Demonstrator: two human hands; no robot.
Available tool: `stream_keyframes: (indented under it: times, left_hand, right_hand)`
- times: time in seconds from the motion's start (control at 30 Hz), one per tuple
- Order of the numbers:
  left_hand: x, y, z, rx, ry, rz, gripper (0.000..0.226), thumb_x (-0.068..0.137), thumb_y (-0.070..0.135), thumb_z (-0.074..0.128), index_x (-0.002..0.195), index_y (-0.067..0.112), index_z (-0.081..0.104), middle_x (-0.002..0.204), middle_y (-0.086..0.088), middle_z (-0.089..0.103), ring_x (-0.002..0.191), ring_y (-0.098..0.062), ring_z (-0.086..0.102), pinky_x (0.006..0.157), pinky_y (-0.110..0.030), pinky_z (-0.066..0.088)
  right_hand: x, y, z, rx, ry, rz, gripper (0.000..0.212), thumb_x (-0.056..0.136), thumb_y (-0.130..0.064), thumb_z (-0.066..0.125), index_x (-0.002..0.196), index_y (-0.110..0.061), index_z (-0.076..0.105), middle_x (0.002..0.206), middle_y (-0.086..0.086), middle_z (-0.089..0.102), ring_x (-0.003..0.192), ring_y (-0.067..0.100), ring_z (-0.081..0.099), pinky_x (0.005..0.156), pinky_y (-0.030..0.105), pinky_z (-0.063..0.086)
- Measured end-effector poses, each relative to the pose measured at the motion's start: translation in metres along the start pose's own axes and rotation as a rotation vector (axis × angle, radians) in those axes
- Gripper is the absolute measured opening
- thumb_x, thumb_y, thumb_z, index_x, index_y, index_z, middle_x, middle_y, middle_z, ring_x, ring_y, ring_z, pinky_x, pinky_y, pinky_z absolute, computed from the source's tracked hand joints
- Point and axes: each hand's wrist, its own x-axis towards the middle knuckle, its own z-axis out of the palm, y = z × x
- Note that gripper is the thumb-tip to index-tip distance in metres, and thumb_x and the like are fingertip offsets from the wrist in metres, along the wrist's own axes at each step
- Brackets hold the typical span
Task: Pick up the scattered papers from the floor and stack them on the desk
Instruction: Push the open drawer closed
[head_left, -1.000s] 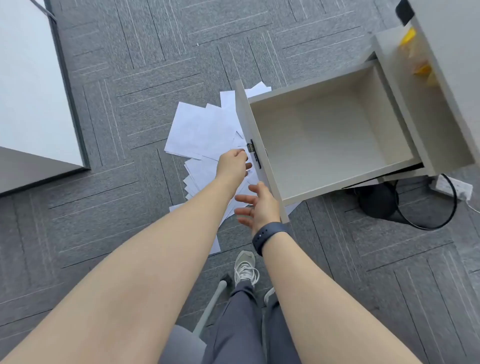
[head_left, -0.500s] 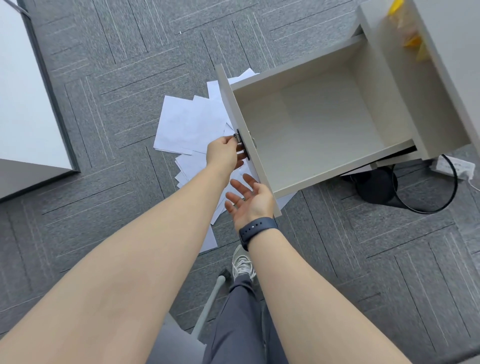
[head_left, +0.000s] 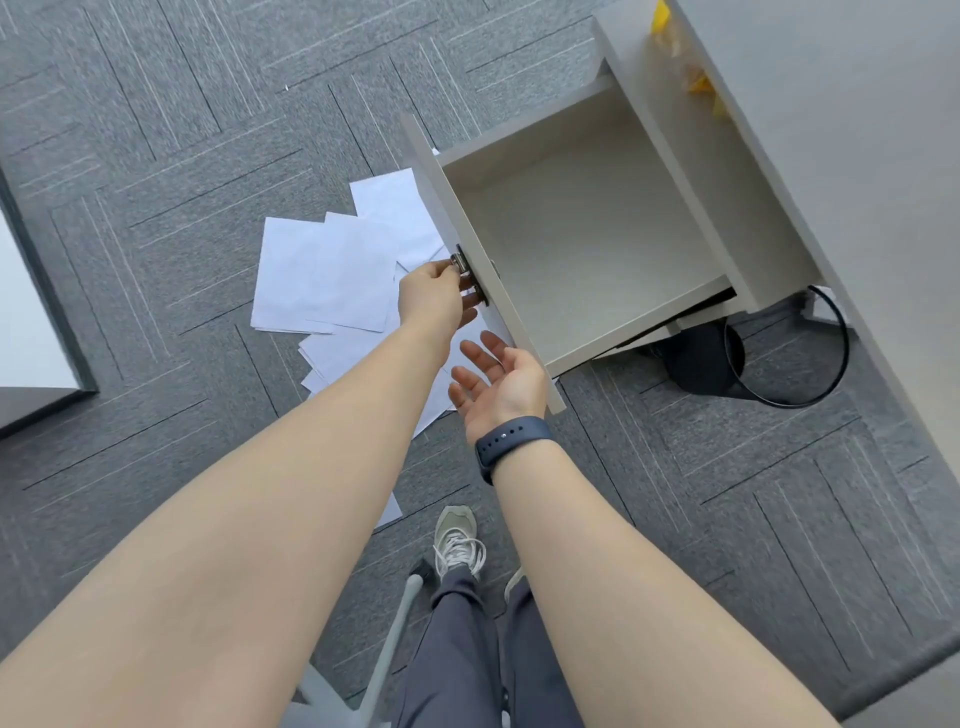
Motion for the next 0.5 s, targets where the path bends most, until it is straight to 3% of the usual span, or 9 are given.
stream_keyframes:
  times: [0.37,0.5]
  left_hand:
    - [-0.002,0.018,0.067,0.009,-0.127,0.046,0.044,0.096,0.005,0.033,0.135,0.019,0.049,0.118,-0.007,0.069,0.075,-0.018,0.072,0.082,-0.035,0.058]
    - [-0.002,0.024,0.09,0.005,-0.175,0.032,0.054,0.095,0.005,0.035,0.146,0.021,0.039,0.126,-0.005,0.065,0.086,-0.021,0.073,0.064,-0.025,0.057]
  right_hand:
    - [0.014,-0.067,-0.015,0.017,0.058,-0.076,0.024,0.093,-0.021,0.038,0.093,-0.015,0.061,0.09,0.001,0.066,0.069,0.02,0.055,0.058,0.027,0.045]
    - [0.022,-0.091,-0.024,0.024,0.072,-0.11,0.025,0.092,-0.02,0.037,0.098,-0.014,0.061,0.085,0.0,0.065,0.067,0.019,0.054,0.057,0.027,0.044]
